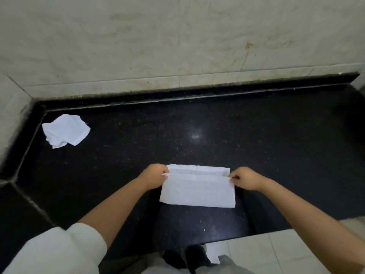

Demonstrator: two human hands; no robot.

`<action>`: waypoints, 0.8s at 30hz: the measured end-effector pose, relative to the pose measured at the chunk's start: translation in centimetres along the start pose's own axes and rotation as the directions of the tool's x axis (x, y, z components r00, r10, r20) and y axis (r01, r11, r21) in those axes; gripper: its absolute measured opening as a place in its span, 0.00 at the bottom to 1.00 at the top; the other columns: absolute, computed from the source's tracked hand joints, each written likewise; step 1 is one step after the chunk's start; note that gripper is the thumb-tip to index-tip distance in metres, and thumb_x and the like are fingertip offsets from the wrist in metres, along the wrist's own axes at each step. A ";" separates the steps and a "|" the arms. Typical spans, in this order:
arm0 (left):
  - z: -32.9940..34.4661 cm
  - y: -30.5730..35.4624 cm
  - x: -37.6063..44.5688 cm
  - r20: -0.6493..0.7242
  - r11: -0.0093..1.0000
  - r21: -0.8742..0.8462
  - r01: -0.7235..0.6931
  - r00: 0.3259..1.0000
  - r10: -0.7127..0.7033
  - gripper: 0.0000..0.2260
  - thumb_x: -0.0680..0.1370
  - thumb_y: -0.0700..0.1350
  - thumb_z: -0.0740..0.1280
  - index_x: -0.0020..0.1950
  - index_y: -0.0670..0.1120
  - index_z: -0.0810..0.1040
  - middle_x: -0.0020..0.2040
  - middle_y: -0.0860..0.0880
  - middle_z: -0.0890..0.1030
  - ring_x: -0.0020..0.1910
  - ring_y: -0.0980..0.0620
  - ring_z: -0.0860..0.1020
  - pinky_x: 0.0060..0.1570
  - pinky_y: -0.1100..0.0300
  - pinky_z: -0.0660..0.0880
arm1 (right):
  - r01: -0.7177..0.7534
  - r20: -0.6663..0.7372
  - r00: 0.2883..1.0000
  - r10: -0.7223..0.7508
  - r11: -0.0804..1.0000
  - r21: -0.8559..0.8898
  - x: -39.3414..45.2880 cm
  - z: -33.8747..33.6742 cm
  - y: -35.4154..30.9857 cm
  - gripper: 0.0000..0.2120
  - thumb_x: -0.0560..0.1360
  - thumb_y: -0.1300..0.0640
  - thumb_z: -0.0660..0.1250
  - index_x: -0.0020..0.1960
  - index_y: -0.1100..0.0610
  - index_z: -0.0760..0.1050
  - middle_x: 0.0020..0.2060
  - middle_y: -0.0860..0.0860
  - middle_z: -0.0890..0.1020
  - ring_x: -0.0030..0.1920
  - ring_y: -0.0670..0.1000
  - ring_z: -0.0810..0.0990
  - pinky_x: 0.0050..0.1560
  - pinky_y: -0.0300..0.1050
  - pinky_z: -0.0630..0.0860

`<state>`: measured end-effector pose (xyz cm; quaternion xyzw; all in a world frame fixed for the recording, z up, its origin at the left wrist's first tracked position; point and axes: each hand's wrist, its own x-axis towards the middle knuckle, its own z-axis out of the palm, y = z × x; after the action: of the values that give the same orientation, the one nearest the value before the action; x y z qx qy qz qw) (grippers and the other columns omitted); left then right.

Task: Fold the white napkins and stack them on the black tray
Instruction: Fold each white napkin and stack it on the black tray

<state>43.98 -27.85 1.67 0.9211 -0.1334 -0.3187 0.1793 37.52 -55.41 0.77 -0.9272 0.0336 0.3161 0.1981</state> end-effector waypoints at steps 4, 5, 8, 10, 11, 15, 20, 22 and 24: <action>0.3 0.6 2.5 -0.160 0.996 -0.007 0.093 0.983 -0.093 0.09 0.79 0.42 0.60 0.57 0.45 0.75 0.52 0.46 0.79 0.51 0.49 0.78 0.50 0.58 0.74 | -0.021 -0.322 0.946 0.024 1.000 0.013 0.9 1.3 0.3 0.13 0.76 0.64 0.59 0.56 0.63 0.78 0.56 0.58 0.80 0.56 0.56 0.78 0.58 0.44 0.73; 0.6 0.7 3.2 -0.178 0.995 0.015 0.096 0.980 -0.092 0.08 0.79 0.43 0.60 0.56 0.45 0.75 0.50 0.46 0.79 0.50 0.49 0.78 0.50 0.57 0.75 | -0.037 -0.343 0.938 0.045 0.999 0.031 1.3 1.7 0.4 0.13 0.76 0.63 0.59 0.57 0.62 0.78 0.57 0.57 0.80 0.57 0.56 0.77 0.58 0.44 0.73; 1.5 0.5 4.6 -0.195 0.993 0.064 0.102 0.977 -0.088 0.08 0.80 0.43 0.59 0.54 0.44 0.75 0.48 0.47 0.79 0.49 0.49 0.79 0.51 0.56 0.76 | -0.083 -0.381 0.920 0.090 0.996 0.034 2.3 2.3 0.6 0.13 0.76 0.63 0.58 0.56 0.62 0.78 0.56 0.56 0.79 0.57 0.55 0.76 0.55 0.42 0.72; 2.0 0.2 5.3 -0.178 0.988 0.121 0.094 0.981 -0.072 0.09 0.80 0.43 0.58 0.56 0.43 0.74 0.48 0.47 0.78 0.51 0.49 0.78 0.51 0.56 0.75 | -0.072 -0.420 0.905 0.070 0.997 0.010 3.0 2.7 0.8 0.12 0.76 0.63 0.59 0.55 0.63 0.78 0.58 0.56 0.77 0.60 0.56 0.73 0.56 0.43 0.71; 2.1 0.3 5.6 -0.177 0.984 0.160 0.085 0.983 -0.056 0.09 0.80 0.43 0.58 0.57 0.43 0.74 0.50 0.47 0.79 0.52 0.49 0.78 0.51 0.56 0.75 | -0.058 -0.435 0.899 0.050 0.998 -0.007 3.2 3.0 0.9 0.12 0.76 0.63 0.59 0.56 0.64 0.78 0.59 0.56 0.76 0.61 0.56 0.71 0.56 0.44 0.71; 2.7 -0.1 6.1 -0.176 0.955 0.294 0.036 0.984 0.017 0.14 0.81 0.44 0.57 0.65 0.43 0.71 0.61 0.45 0.75 0.59 0.48 0.75 0.54 0.58 0.74 | -0.029 -0.444 0.896 -0.012 0.996 -0.086 3.4 3.4 0.7 0.10 0.74 0.66 0.63 0.52 0.65 0.79 0.55 0.56 0.79 0.57 0.57 0.75 0.52 0.46 0.74; 2.9 -0.5 5.6 -0.302 0.909 0.415 -0.042 0.936 0.181 0.09 0.75 0.44 0.68 0.53 0.44 0.80 0.54 0.46 0.78 0.54 0.49 0.77 0.46 0.62 0.76 | 0.043 -0.421 0.904 -0.073 0.996 -0.081 3.5 3.4 0.8 0.06 0.58 0.66 0.77 0.33 0.62 0.80 0.35 0.54 0.82 0.35 0.54 0.81 0.32 0.42 0.77; 2.9 -0.4 5.3 -0.263 0.907 0.417 -0.054 0.948 0.177 0.09 0.77 0.44 0.64 0.56 0.45 0.77 0.56 0.48 0.77 0.56 0.52 0.75 0.51 0.63 0.74 | 0.029 -0.405 0.913 -0.053 0.997 -0.067 3.6 3.2 0.8 0.06 0.73 0.65 0.64 0.44 0.67 0.79 0.47 0.57 0.79 0.47 0.56 0.78 0.45 0.44 0.75; 2.3 -0.4 5.3 -0.294 0.918 0.391 -0.068 0.936 0.195 0.05 0.73 0.45 0.70 0.48 0.46 0.79 0.46 0.49 0.80 0.47 0.53 0.79 0.43 0.64 0.74 | 0.029 -0.388 0.921 -0.039 0.999 -0.033 3.5 3.1 1.0 0.10 0.76 0.65 0.58 0.49 0.67 0.77 0.50 0.55 0.75 0.49 0.55 0.75 0.49 0.42 0.72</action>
<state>46.57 -29.96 -3.01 0.9670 -0.2226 -0.1171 0.0409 38.41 -54.92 -3.90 -0.9745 0.0520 0.1228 0.1806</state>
